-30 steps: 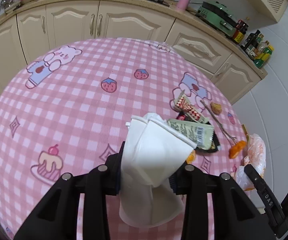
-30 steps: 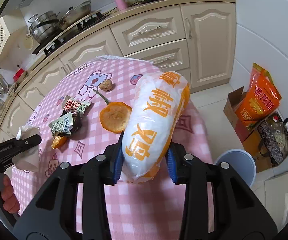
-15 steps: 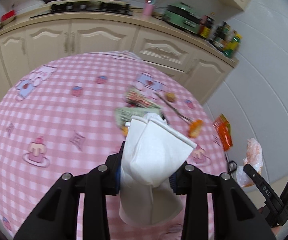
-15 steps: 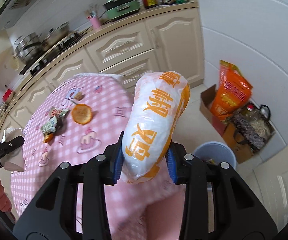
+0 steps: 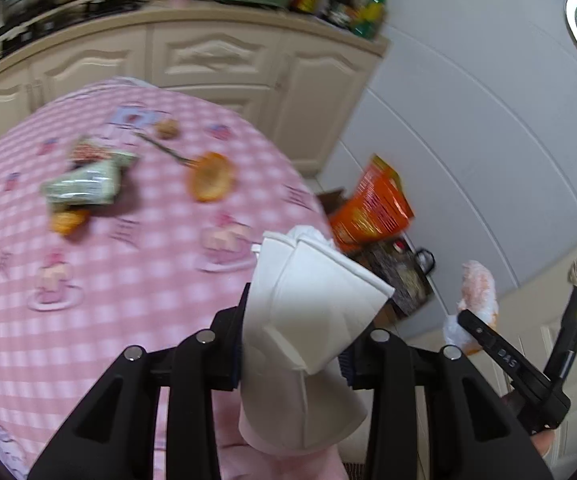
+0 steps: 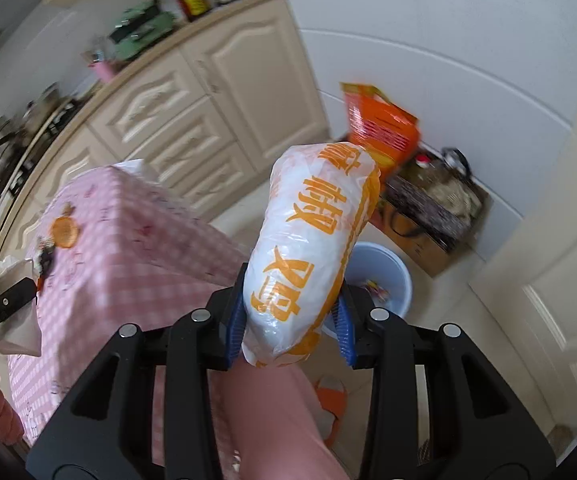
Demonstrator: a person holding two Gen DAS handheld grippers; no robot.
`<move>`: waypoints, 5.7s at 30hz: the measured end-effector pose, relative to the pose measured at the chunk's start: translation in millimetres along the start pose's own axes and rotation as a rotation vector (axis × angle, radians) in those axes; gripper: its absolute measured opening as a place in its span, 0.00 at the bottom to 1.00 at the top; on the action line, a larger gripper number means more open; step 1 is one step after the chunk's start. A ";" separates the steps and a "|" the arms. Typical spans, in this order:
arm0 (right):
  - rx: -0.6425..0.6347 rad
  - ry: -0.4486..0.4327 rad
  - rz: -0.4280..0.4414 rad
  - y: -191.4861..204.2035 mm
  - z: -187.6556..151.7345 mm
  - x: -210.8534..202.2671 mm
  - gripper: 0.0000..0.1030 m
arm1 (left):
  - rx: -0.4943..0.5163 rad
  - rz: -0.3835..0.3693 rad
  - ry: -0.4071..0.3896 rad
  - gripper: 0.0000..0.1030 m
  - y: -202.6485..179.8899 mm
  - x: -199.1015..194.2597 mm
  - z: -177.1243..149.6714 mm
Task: Collect trash
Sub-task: 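Carry the paper cup and printed bag with both tools over the bin, then open both tools to drop the cup and bag into the bin, then move both tools back over the table, then close the right tool on the orange peel, then carry the orange peel with the right tool toward the blue bin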
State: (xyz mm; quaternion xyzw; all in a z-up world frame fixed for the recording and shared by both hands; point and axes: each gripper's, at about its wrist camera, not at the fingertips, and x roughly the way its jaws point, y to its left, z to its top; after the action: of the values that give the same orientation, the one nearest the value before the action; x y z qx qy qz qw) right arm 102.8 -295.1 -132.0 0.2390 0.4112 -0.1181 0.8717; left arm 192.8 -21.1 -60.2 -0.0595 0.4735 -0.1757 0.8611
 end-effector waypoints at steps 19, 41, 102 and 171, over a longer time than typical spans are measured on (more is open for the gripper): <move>0.079 0.146 0.009 -54.0 48.1 83.3 0.77 | 0.141 -0.035 0.253 0.34 -110.1 117.1 -10.9; 0.300 0.234 -0.112 -167.1 18.9 96.9 0.78 | 0.238 0.026 0.523 0.66 -175.0 249.9 -45.8; -0.007 0.047 0.077 26.2 -12.6 -26.9 0.79 | 0.095 0.018 0.090 0.69 -48.0 17.8 -25.9; -0.385 0.113 0.290 210.4 14.3 40.1 0.35 | -0.081 0.326 -0.111 0.33 139.3 -30.4 6.7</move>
State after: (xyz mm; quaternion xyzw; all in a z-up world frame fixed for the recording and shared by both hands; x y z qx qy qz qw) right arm 222.3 -122.3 -88.0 0.1312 0.4355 0.1025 0.8847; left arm 217.8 119.0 -69.8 -0.0264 0.4355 -0.0109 0.8997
